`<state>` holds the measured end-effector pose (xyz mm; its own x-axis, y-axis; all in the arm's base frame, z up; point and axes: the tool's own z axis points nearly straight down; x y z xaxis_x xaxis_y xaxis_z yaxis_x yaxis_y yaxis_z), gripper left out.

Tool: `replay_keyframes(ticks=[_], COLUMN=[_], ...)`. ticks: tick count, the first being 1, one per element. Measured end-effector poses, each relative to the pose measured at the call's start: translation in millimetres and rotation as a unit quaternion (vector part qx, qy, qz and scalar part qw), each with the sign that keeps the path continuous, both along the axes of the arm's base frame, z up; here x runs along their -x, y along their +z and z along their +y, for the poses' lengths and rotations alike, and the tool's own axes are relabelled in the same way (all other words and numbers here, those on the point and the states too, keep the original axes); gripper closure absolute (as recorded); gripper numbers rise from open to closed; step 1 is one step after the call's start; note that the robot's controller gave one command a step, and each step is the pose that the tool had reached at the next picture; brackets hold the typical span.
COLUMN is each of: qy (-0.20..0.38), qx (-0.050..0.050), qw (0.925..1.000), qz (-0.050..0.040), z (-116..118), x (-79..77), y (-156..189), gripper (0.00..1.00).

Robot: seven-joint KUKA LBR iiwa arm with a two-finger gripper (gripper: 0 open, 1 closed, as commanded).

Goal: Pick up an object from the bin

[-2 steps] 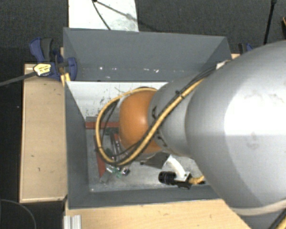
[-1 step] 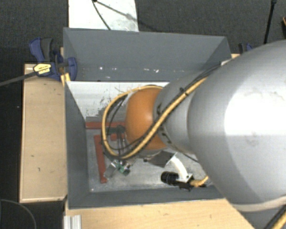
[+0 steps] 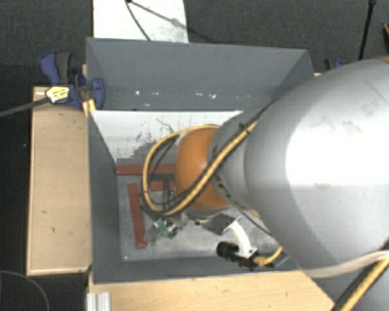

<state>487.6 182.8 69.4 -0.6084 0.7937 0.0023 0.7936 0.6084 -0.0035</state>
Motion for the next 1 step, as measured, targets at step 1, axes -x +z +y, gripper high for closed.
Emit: replay_keyframes(ticks=[1], qy=[-0.001], qx=[0.000], qw=[1.0000], qz=[0.0000], z=[0.0], x=[0.2], y=[0.0], gripper=[0.00])
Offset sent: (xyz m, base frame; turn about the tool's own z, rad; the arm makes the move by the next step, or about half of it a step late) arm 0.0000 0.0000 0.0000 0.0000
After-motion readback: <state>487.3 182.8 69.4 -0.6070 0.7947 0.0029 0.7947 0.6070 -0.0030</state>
